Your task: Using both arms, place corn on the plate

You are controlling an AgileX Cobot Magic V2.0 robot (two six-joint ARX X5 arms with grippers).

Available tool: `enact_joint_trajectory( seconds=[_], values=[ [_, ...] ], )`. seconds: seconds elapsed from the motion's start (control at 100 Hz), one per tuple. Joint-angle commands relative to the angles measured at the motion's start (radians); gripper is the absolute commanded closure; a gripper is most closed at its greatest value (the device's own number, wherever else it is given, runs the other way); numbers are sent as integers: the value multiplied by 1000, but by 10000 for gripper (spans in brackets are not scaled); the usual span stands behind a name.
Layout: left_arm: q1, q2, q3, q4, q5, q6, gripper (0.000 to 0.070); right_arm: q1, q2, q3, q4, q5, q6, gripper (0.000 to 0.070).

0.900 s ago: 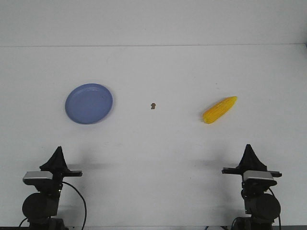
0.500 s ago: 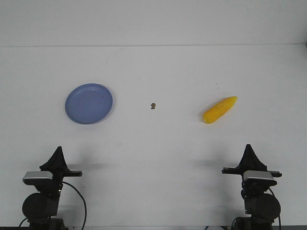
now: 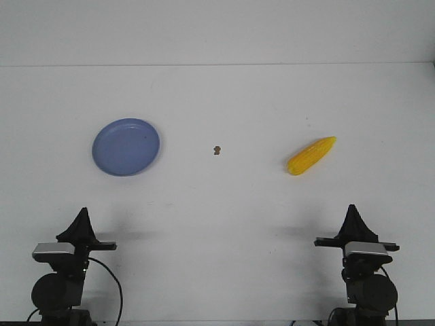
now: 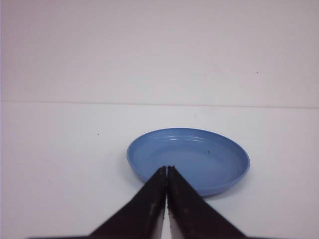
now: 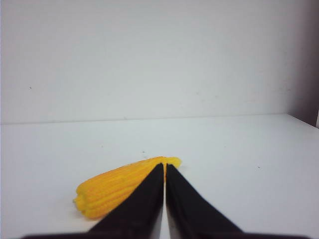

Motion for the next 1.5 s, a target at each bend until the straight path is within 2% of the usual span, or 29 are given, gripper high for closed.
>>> enact_joint_trajectory(
  seconds=[0.0,0.27,0.43,0.53,0.8,0.99,1.16,1.35,1.49],
  values=[
    [0,-1,-19,11,-1,-3,688,-2,0,-2,11,0,10,684],
    [0,-1,12,11,-2,-21,688,-2,0,1,39,-4,37,684],
    [0,8,72,-36,-2,-31,688,-1,0,45,2,-31,38,684],
    [0,29,128,-100,-2,-35,688,-2,2,114,-90,-31,38,684],
    [0,190,371,-286,-2,-129,688,-2,149,379,-383,-29,37,684],
    [0,391,605,-463,-2,-127,688,-2,367,611,-596,-26,37,684],
    [0,581,814,-684,-2,-127,688,-2,557,806,-783,-26,37,684],
    [0,757,991,-894,-1,-128,688,-2,685,917,-853,-26,21,684],
    [0,843,1049,-973,2,-126,688,-2,726,924,-856,-28,21,684]
  ],
)
